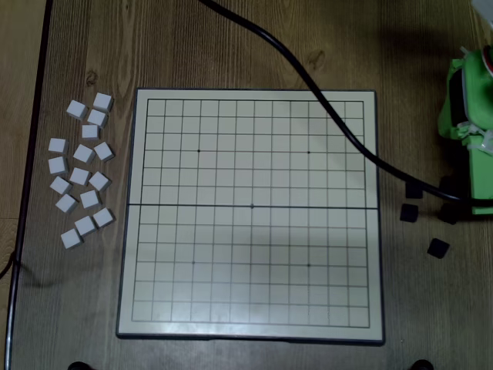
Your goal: Grasp a Black stone and put it on the board on position (0,0).
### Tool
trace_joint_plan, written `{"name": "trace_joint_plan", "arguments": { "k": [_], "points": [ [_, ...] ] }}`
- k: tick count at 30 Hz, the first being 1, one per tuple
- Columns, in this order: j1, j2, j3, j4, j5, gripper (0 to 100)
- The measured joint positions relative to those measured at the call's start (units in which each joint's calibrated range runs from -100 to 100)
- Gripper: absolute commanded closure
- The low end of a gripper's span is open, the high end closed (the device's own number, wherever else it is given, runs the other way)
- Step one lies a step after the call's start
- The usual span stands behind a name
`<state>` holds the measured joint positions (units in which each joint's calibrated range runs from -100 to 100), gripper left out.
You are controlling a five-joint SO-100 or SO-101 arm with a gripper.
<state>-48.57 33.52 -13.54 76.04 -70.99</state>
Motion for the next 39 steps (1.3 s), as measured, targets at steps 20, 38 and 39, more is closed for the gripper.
{"name": "trace_joint_plan", "arguments": {
  "k": [20, 38, 39],
  "points": [
    [0.0, 0.1, 0.0, -4.1, 0.1, 88],
    [0.0, 1.0, 1.7, -6.1, -0.3, 87],
    [0.0, 1.0, 1.7, -6.1, -0.3, 87]
  ]
}}
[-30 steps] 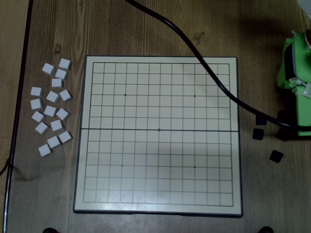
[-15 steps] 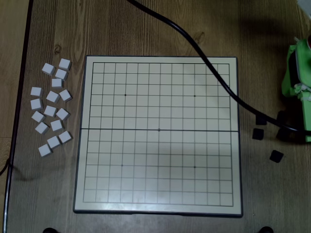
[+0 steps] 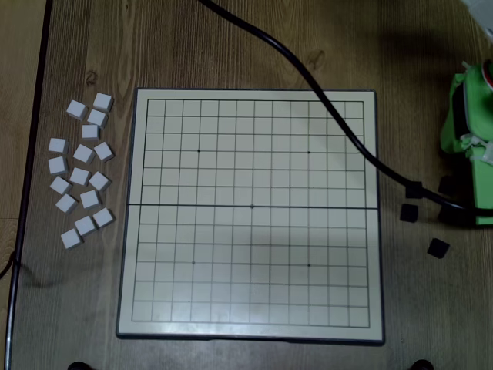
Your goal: Grasp a Black stone and put it on the board on position (0,0).
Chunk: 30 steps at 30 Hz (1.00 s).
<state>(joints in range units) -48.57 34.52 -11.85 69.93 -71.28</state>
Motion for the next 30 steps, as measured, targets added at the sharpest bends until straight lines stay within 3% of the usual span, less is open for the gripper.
{"name": "trace_joint_plan", "arguments": {
  "k": [30],
  "points": [
    [0.0, 2.8, 1.0, 0.0, -0.5, 88]
  ]
}}
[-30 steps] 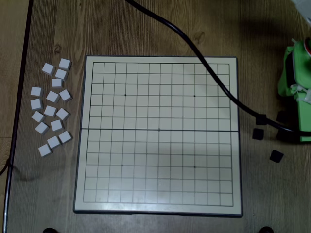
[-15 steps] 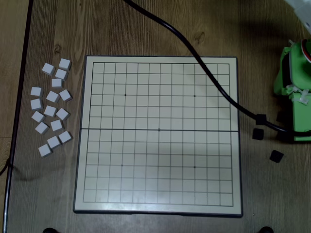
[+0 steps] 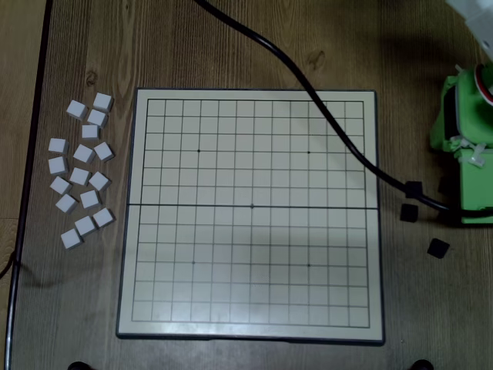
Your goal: Grasp a Black stone and put it on the board on position (0,0).
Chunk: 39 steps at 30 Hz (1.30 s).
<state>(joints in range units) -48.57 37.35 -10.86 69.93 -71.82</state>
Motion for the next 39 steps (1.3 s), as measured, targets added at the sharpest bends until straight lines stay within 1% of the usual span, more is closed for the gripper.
{"name": "trace_joint_plan", "arguments": {
  "k": [9, 21, 24, 29, 39],
  "points": [
    [0.0, 0.5, 0.0, 0.0, 0.1, 88],
    [0.9, 1.0, 0.0, -1.5, 2.3, 88],
    [1.0, 1.1, 0.0, -1.9, 2.8, 89],
    [1.0, 1.1, -0.1, -2.5, 2.8, 94],
    [1.1, 1.5, -0.1, -3.4, 2.8, 94]
  ]
}}
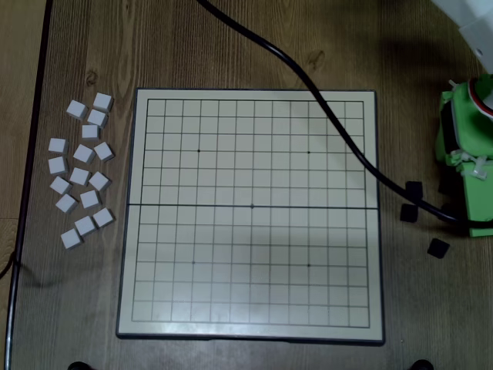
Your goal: Grasp a Black stone and put it on the board on position (0,0).
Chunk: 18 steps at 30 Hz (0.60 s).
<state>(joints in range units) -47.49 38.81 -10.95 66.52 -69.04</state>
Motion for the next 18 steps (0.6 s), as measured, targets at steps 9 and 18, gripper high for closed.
{"name": "trace_joint_plan", "arguments": {
  "k": [9, 18],
  "points": [
    [0.0, -0.5, 0.0, 1.3, 0.6, 94],
    [4.0, -9.0, -1.6, 12.1, 2.1, 94]
  ]
}}
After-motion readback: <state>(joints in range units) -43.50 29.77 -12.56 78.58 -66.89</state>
